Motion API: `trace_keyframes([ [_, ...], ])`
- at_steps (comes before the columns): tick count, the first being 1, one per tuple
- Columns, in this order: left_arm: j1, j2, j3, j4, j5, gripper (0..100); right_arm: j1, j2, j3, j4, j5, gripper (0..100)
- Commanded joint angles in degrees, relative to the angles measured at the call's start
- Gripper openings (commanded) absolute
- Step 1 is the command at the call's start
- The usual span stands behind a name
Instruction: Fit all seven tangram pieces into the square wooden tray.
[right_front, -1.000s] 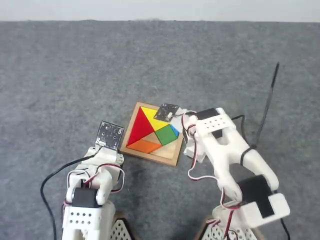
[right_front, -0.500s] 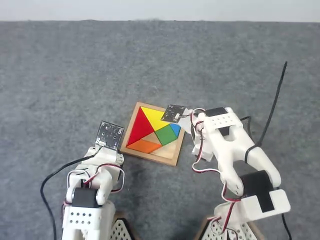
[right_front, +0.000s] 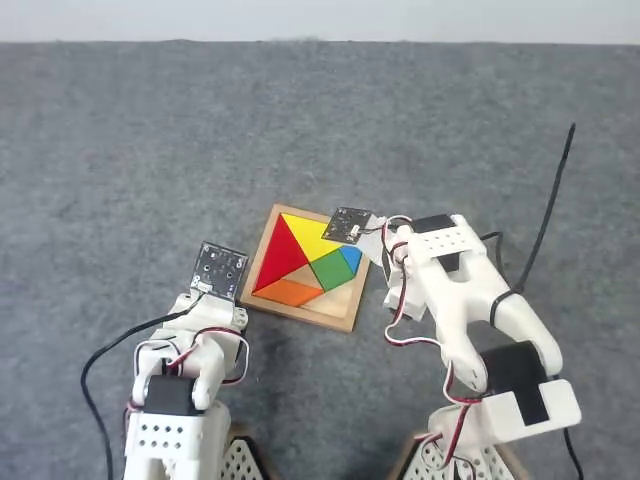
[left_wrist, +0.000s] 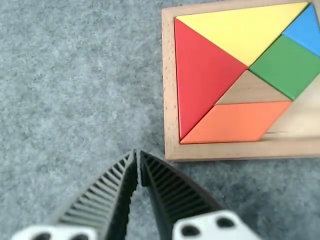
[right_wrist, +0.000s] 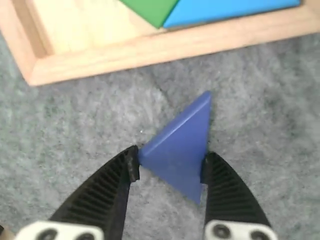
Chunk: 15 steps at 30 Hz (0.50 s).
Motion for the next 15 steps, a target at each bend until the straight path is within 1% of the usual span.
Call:
trace_keyframes([
  [1, -0.18, -0.70, -0.40, 0.26, 0.44, 1, 0.13, -3.12, -1.93, 2.24, 0.62, 11.9],
  [6, -0.18, -0.70, -0.40, 0.26, 0.44, 1, -1.45, -10.59, -3.60, 7.96, 0.53, 12.1],
  [11, -0.18, -0.70, -0.40, 0.26, 0.44, 1, -8.13, -19.38, -3.43, 13.41, -0.53, 12.2],
  [15, -0.18, -0.70, -0.40, 0.26, 0.44, 1, -13.76, -22.64, -3.34, 14.37, -1.93, 12.2],
])
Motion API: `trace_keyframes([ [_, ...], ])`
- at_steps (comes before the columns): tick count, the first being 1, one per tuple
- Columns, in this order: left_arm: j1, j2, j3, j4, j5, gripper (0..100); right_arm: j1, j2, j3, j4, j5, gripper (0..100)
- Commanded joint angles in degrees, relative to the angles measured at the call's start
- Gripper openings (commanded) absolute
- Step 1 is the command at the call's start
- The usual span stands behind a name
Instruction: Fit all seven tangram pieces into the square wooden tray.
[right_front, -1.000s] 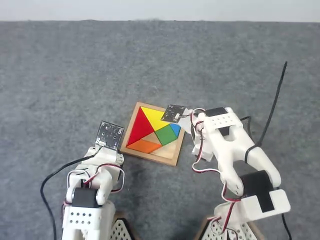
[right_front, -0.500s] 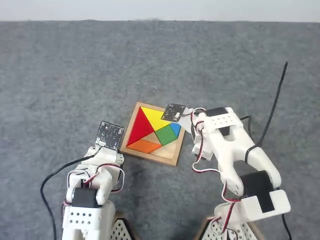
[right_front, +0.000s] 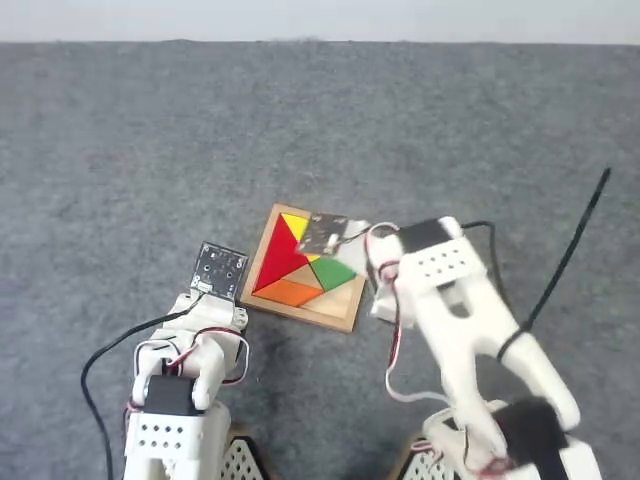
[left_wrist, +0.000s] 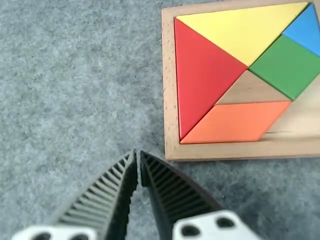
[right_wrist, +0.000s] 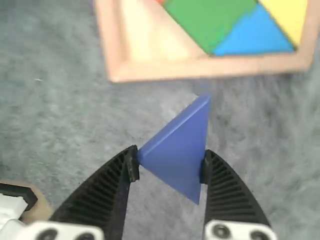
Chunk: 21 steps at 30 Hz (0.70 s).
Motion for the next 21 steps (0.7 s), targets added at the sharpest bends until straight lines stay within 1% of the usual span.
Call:
trace_keyframes([
  [1, -0.18, -0.70, -0.40, 0.26, 0.44, 1, -4.88, -4.53, -3.08, 0.75, -1.14, 12.2],
  [4, -0.26, -0.70, -0.40, 0.26, 0.44, 1, -6.99, -2.68, -3.08, -1.19, 0.70, 12.2],
  [8, -0.26, -0.70, -0.40, 0.26, 0.44, 1, -7.16, 2.07, -4.75, -3.38, 1.32, 12.2],
  [11, -0.26, -0.70, -0.40, 0.26, 0.44, 1, -7.16, 6.29, -6.86, -3.56, 1.58, 12.2],
  [16, -0.26, -0.70, -0.40, 0.26, 0.44, 1, -7.25, 11.74, -11.16, -3.65, 7.38, 12.2],
  [21, -0.26, -0.70, -0.40, 0.26, 0.44, 1, -8.13, 16.84, -14.95, -3.65, 7.82, 12.2],
])
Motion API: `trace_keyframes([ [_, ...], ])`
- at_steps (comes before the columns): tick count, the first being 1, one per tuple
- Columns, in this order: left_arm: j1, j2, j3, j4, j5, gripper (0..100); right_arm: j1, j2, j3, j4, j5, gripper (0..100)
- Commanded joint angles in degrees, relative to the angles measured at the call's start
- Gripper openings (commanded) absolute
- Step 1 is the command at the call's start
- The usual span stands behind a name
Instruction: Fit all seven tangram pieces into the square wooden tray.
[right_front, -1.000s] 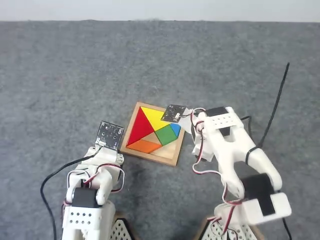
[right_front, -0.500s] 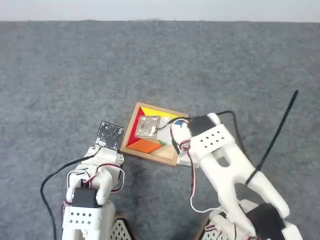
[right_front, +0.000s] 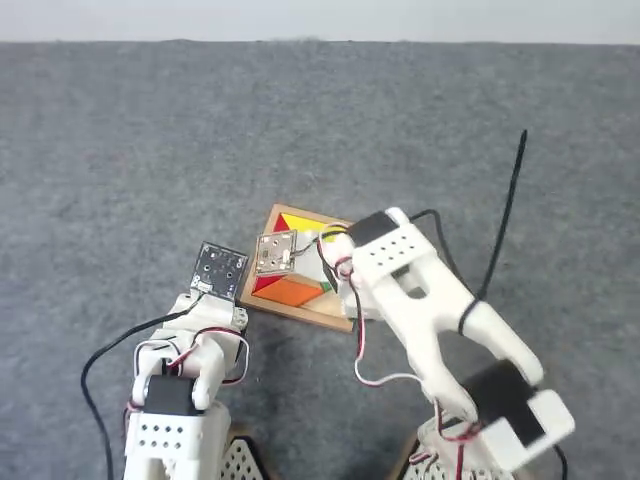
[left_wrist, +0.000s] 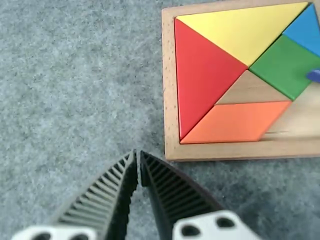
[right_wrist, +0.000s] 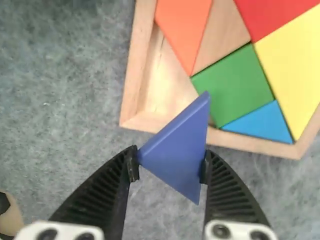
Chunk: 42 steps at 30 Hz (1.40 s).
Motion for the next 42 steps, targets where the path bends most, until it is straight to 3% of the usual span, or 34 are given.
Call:
trace_keyframes([
  [1, -0.26, -0.70, -0.40, 0.26, 0.44, 1, -1.89, 1.98, -4.84, -1.01, 0.97, 12.2],
  [11, -0.26, -0.70, -0.40, 0.26, 0.44, 1, -5.76, 10.68, -12.75, -0.40, 1.41, 11.8],
  [15, -0.18, -0.70, -0.40, 0.26, 0.44, 1, -6.64, 12.44, -13.54, 0.04, 9.93, 11.8],
  [25, -0.18, -0.70, -0.40, 0.26, 0.44, 1, -8.31, 13.93, -13.80, 7.52, 19.25, 12.3],
  [42, -0.18, -0.70, -0.40, 0.26, 0.44, 1, -8.13, 13.93, -13.89, 8.40, 19.34, 12.5],
])
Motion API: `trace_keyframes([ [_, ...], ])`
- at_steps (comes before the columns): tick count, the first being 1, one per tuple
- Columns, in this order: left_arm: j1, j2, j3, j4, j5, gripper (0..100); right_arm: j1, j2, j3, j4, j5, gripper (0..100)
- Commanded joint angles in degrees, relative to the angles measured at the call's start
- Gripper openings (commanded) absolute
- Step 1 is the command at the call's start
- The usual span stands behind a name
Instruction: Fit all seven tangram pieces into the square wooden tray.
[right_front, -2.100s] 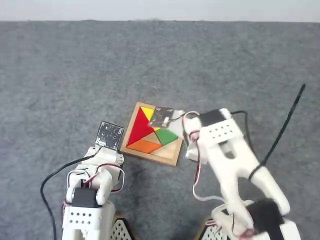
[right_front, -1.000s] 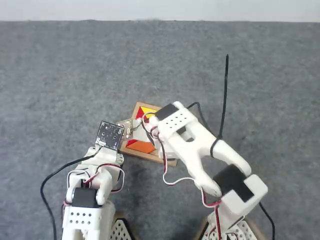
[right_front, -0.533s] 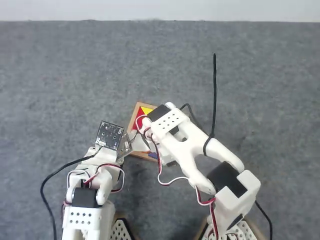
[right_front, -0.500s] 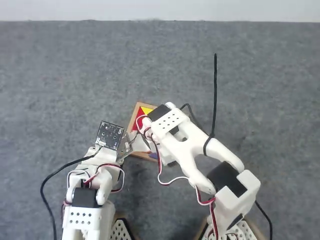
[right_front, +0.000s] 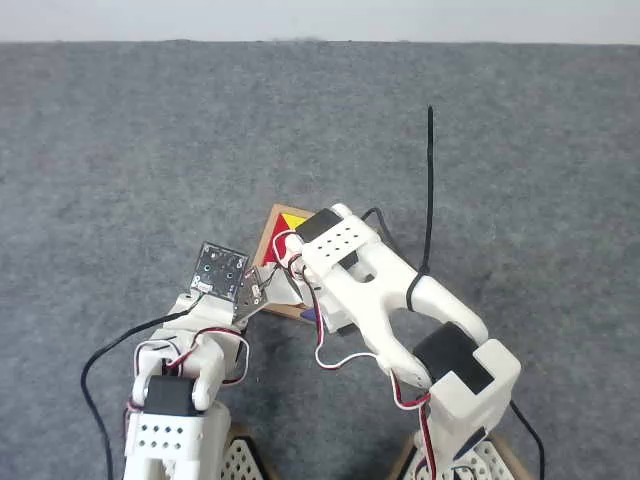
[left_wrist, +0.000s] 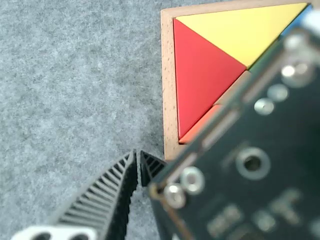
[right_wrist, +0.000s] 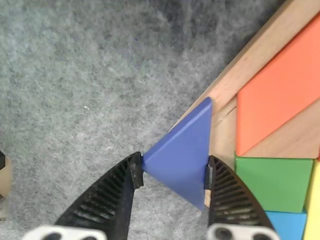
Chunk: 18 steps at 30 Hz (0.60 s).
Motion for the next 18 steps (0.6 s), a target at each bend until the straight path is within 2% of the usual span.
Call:
trace_keyframes([
  [1, -0.26, -0.70, -0.40, 0.26, 0.44, 1, -0.31, -0.84, -2.37, 1.27, 0.97, 13.6],
  [7, -0.26, -0.70, -0.40, 0.26, 0.44, 1, -0.31, -1.36, -2.55, 2.86, 0.97, 26.2],
  [14, -0.26, -0.70, -0.40, 0.26, 0.44, 1, -0.22, -1.45, -3.43, 3.03, 0.88, 25.7],
  [18, -0.26, -0.70, -0.40, 0.26, 0.44, 1, 1.71, -1.36, -7.56, 4.70, -2.46, 25.7],
])
